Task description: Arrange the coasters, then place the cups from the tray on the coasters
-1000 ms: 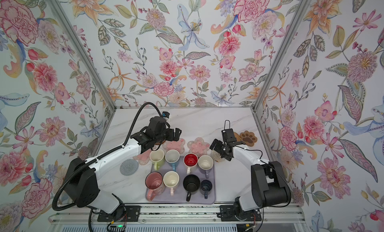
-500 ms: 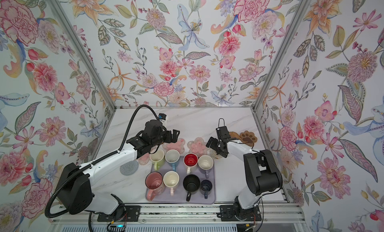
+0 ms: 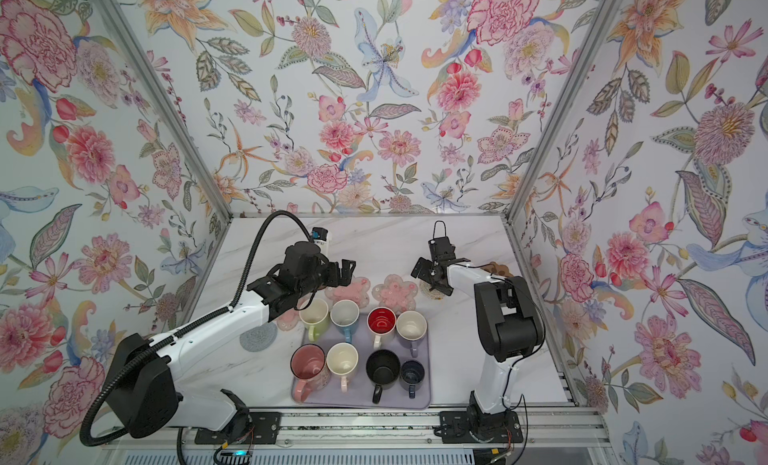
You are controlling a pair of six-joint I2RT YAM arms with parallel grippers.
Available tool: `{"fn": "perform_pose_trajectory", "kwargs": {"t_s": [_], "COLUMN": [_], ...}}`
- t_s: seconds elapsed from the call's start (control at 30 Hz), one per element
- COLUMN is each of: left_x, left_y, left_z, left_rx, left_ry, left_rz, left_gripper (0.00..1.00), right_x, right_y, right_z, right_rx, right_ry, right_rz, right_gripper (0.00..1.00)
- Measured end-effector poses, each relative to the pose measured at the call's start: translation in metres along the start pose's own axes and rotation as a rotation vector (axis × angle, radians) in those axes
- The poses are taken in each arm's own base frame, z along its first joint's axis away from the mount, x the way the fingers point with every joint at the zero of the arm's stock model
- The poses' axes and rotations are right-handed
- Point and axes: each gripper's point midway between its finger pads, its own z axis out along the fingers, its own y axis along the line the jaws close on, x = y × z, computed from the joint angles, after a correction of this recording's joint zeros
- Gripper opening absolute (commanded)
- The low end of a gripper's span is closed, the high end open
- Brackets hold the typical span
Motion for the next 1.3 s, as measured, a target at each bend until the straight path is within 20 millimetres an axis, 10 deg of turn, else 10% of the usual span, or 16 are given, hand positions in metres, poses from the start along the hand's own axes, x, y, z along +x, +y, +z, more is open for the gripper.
{"fn": "perform_pose_trajectory", "kwargs": {"t_s": [0.67,0.93,1.1,1.3], "left_x": [0.011,0.021,0.029,0.04], "left_y": [0.011,0.012,0.009,-0.001], "left_z": [-0.001,0.01,0.022,0.049], "left_rx": [-0.045,-0.054,-0.042,-0.003], "left_ry": [0.024,0.058,0.093,0.151], "left_rz": [0.006,0.011,0.013,0.014], "left_gripper": [0.99,0.99,0.99,0.96], "right_x": [-0.036,-0.036,-0.008,0.052], "right_y": [-0.001,0.021,0.033,0.015], "right_z": [0.011,-0.038,-0.066,-0.054], "right_rx": [-0.036,-0.133,-0.199,-0.184], "right_ry": [-0.01,-0.023,-0.006,0.121], "right_rz": [-0.019,-0.037,-0.059,-0.033], "right_gripper": [0.99,0.99,0.99,0.99]}}
